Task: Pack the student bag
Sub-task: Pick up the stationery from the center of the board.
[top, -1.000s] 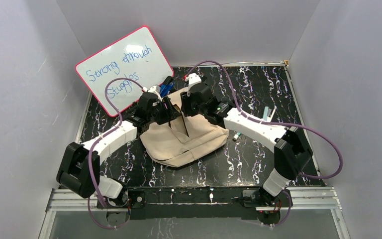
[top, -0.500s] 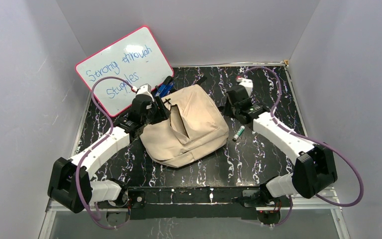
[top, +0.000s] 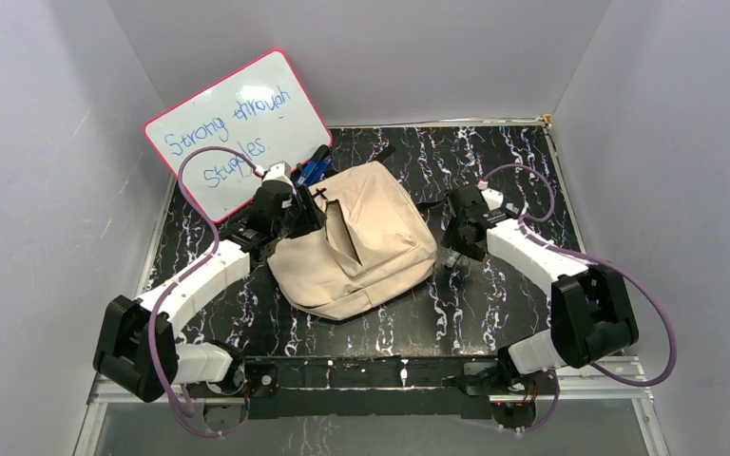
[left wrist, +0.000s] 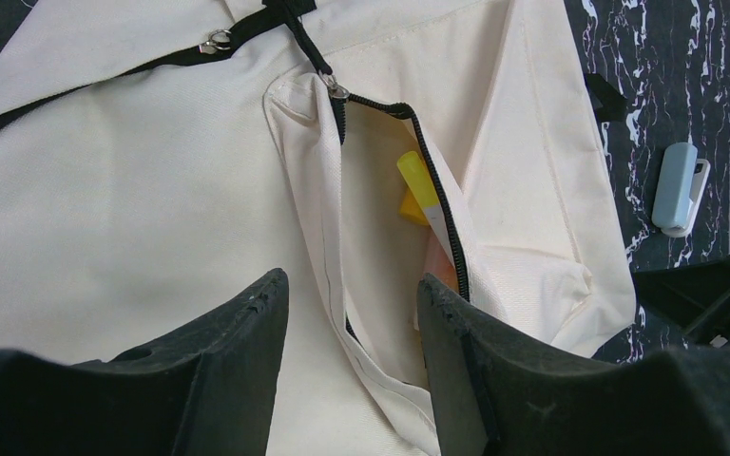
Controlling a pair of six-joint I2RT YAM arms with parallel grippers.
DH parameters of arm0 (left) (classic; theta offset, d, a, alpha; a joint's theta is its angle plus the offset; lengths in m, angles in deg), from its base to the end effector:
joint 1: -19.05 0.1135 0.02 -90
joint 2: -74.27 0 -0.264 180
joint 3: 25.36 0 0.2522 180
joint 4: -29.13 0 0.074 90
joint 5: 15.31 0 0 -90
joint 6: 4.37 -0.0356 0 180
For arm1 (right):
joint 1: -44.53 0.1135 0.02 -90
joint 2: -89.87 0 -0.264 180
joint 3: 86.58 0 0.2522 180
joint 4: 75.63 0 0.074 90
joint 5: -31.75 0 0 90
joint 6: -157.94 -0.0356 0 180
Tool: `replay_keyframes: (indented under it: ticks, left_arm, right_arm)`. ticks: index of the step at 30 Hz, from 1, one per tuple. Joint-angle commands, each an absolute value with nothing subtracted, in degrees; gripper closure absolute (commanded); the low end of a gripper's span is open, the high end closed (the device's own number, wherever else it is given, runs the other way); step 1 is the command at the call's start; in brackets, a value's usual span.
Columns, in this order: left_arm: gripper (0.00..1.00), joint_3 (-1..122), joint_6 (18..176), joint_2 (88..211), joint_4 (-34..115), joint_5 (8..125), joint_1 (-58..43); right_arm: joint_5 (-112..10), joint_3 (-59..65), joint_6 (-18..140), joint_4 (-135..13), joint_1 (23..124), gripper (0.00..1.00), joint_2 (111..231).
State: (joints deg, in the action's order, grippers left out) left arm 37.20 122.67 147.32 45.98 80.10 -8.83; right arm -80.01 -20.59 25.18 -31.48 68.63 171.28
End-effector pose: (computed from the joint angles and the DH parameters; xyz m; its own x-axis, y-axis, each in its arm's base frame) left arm 0.2563 -0.1318 0.2699 -0.5599 -0.3822 -0.7351 0.0680 0.8631 -0.5005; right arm 0.2591 0.1014 0.2152 -0.7190 0.3691 -0.5889 0.3818 0.9178 0.1092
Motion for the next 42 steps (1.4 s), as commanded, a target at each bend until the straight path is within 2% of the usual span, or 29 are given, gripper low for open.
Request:
replay_keyframes:
  ticks: [1,22,27,31,38,42]
  left_arm:
    - [0.51,37.1,122.0,146.7,45.8,80.5,-9.1]
    - [0.50,37.1,122.1,147.2,46.0,80.4,-9.1]
    - [0.50,37.0,122.4,146.5,46.1,81.5,-9.1]
    - [0.50,37.0,122.7,146.0,46.3,82.3,-9.1]
    - [0.42,39.6,124.1,145.8,46.6,78.3,-9.1]
    - [0.41,42.4,124.6,145.8,44.9,72.2,-9.1]
  right_arm:
    - [-77.1,-22.4,22.2,-32.7,67.8,0.40,172.1]
    - [-72.9,-23.3,23.5,-36.8,65.7,0.56,178.9]
    - [-72.9,-23.0,23.7,-36.5,65.7,0.68,179.8]
    - [-74.6,-22.6,22.5,-34.6,65.7,0.87,177.7]
    - [-76.3,-23.0,26.1,-38.1,65.7,0.99,163.4]
    - [-70.4,-23.2,31.5,-47.4,65.7,1.00,157.4]
